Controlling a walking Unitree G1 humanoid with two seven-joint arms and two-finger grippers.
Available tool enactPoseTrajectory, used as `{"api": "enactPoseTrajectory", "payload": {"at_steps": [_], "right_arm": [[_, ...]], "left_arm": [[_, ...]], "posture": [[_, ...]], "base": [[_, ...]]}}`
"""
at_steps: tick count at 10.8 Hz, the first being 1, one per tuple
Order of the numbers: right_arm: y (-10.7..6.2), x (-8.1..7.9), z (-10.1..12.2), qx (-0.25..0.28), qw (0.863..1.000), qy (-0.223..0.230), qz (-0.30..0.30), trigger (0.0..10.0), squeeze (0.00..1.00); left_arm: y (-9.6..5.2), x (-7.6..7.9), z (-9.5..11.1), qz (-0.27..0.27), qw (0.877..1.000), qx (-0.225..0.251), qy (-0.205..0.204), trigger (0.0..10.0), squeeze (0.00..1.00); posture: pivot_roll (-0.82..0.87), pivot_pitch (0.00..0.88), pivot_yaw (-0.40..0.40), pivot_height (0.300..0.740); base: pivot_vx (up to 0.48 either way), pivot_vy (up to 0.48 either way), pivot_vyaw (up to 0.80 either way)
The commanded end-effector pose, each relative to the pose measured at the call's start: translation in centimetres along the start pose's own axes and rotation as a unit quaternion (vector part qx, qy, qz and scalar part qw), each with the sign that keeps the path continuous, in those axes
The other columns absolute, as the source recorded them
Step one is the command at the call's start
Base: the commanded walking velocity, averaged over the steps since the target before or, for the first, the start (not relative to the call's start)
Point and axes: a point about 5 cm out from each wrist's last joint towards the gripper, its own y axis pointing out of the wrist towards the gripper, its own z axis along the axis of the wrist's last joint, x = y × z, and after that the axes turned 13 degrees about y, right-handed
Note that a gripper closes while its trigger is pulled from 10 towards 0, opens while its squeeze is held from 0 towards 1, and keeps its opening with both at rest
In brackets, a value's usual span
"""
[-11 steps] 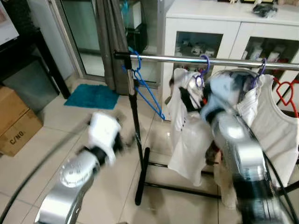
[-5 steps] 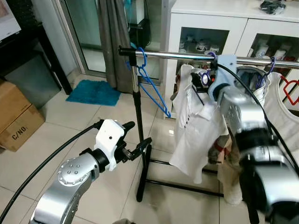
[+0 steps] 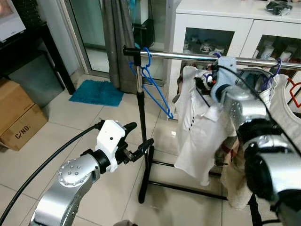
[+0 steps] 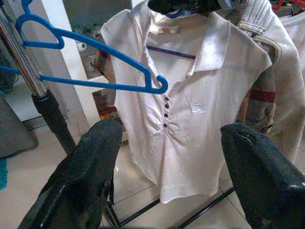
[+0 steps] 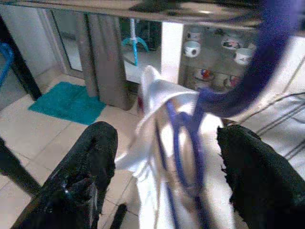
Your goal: Hang hanger
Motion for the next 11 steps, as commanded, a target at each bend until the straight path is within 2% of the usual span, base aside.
{"api": "enactPoseTrajectory", "payload": {"at_steps": [1, 5, 11], "right_arm": [[0.03, 0.03, 0.75, 0.01, 1.0, 0.002, 0.002, 0.0, 0.0], [0.18, 0.26, 0.63, -0.011, 1.0, -0.001, 0.021, 0.0, 0.0], [0.27, 0.38, 0.21, -0.022, 1.0, -0.006, 0.018, 0.0, 0.0]], "left_arm": [[0.16, -0.06, 0.13, -0.007, 1.0, -0.001, 0.007, 10.0, 0.15], [0.29, 0.0, 0.11, -0.007, 1.0, 0.0, 0.006, 10.0, 0.15], [0.34, 0.01, 0.22, -0.007, 1.0, 0.002, 0.011, 10.0, 0.16]], "posture": [[-0.07, 0.0, 0.043, 0.74], [-0.07, 0.0, 0.036, 0.74], [-0.07, 0.0, 0.032, 0.74]], "base": [[0.0, 0.0, 0.0], [0.0, 0.0, 0.0], [0.0, 0.0, 0.0]]}}
